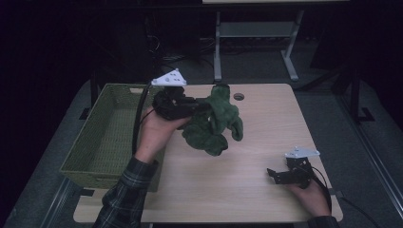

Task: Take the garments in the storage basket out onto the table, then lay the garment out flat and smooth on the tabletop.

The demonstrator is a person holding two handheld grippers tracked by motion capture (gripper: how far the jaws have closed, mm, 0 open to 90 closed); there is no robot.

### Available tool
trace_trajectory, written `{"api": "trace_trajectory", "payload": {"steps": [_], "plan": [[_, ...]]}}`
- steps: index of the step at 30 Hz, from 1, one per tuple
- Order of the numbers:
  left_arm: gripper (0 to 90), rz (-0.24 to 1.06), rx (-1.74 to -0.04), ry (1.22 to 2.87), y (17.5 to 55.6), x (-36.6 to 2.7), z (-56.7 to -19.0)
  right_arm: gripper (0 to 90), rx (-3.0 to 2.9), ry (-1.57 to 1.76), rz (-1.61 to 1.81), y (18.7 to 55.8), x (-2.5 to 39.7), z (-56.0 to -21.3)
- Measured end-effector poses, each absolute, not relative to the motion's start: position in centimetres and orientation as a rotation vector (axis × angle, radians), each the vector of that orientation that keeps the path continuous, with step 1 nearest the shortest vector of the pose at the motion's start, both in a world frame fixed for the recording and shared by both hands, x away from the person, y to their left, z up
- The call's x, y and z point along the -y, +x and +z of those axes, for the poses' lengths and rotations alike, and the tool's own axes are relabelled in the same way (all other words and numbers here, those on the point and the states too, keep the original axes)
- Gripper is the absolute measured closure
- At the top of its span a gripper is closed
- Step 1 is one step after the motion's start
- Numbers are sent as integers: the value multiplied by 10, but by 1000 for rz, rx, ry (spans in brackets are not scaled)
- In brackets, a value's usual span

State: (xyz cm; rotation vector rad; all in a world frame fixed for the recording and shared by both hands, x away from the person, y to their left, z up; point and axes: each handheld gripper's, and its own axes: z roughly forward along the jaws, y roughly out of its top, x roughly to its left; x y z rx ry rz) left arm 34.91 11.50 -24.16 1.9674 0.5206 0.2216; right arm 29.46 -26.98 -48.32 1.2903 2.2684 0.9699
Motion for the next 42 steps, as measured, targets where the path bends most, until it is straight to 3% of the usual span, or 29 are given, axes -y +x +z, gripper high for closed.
{"api": "trace_trajectory", "payload": {"steps": [17,32,35,39,42], "plan": [[846,105,-537,2017,346,-56,-314,56,-2271,1289,970,295,270,-483],[819,39,-620,2044,360,-27,-377,56,-2272,1286,969,295,270,-483],[738,40,-639,2071,362,-27,-387,56,-2272,1286,969,295,270,-483],[481,68,-647,2089,356,-32,-386,56,-2272,1285,969,295,270,-483],[398,107,-642,2107,347,-37,-381,56,-2274,1285,969,295,270,-483]]}}
